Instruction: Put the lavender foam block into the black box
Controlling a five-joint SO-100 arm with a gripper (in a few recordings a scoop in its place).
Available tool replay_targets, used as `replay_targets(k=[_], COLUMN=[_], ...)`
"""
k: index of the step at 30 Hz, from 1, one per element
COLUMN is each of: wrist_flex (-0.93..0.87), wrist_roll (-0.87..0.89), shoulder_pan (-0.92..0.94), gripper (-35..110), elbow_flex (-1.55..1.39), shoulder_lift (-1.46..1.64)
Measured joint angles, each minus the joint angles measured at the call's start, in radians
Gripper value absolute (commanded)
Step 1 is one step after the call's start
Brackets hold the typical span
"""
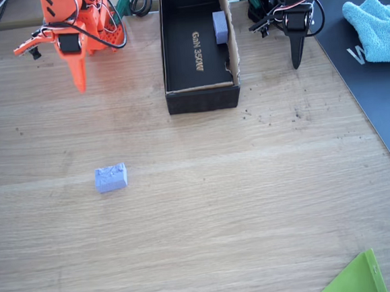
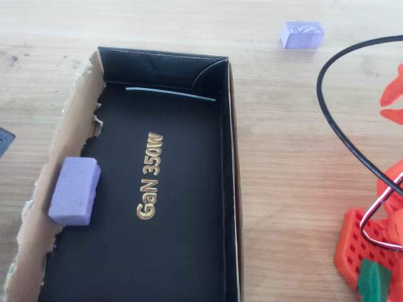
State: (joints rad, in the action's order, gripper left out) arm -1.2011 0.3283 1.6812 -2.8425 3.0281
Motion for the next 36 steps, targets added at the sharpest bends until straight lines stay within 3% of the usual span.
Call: replay_targets(k=[17, 36], wrist_flex=[0.029, 0.063], wrist_roll=[-0.087, 0.009], shoulder_pan=[0.012, 0.008], gripper=[0, 0], elbow_flex=[-0.003, -0.008], shoulder_lift=[0.002, 0.000])
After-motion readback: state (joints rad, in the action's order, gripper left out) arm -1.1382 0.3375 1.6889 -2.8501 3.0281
